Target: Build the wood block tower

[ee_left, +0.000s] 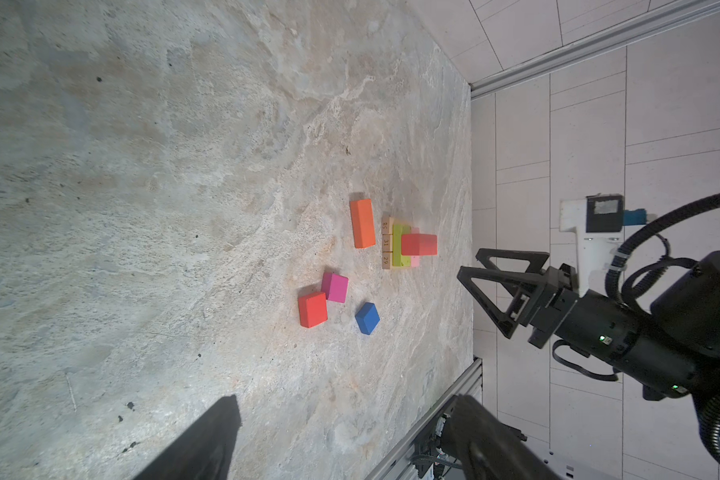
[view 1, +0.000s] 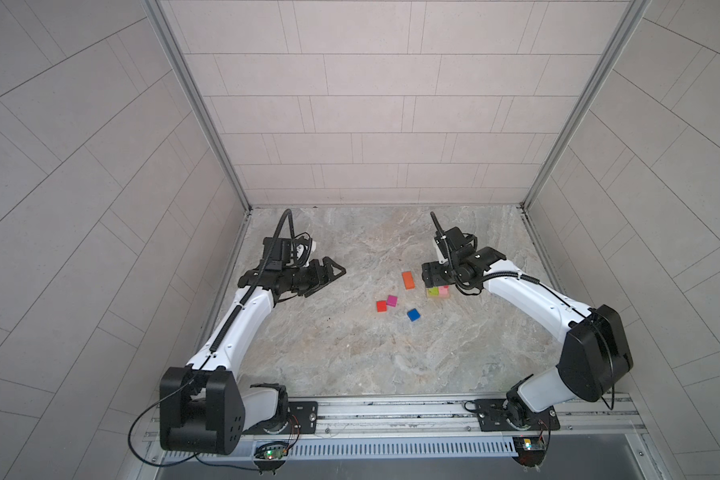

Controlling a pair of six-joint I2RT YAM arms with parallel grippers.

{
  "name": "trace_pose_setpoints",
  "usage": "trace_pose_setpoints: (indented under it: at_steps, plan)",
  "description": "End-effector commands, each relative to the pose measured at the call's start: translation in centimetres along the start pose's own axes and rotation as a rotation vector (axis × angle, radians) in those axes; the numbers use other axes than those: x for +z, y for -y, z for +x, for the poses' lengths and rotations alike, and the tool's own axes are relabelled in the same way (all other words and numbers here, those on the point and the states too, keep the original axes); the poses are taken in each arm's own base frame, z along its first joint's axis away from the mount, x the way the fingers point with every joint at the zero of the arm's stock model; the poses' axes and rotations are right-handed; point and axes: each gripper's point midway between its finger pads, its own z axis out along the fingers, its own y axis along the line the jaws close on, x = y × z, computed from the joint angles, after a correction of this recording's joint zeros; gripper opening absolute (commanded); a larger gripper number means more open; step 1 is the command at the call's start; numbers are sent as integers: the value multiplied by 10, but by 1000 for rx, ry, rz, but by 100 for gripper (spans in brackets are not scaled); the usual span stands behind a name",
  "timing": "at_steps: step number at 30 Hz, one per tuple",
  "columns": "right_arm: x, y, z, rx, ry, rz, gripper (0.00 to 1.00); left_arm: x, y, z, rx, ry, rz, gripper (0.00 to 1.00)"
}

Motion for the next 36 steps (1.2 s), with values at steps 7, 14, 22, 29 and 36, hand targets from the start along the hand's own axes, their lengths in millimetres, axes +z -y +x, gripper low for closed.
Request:
trace_pose_setpoints:
  at_steps: [7, 14, 22, 29, 36]
  plan:
    - [12, -42, -5, -119, -111, -80, 85, 1, -2, 3, 14, -10, -10, 87]
    - [47, -52, -14, -137, -180, -39, 81, 0, -3, 3, 17, -10, -20, 87]
    - [90, -55, -18, -159, -227, 10, 77, 0, -3, 3, 17, -12, -23, 87]
    - [117, -55, -17, -162, -261, 42, 73, 0, -3, 3, 19, -13, -22, 87]
    - [137, -56, -14, -158, -296, 53, 72, 0, -4, 2, 16, -11, -24, 87]
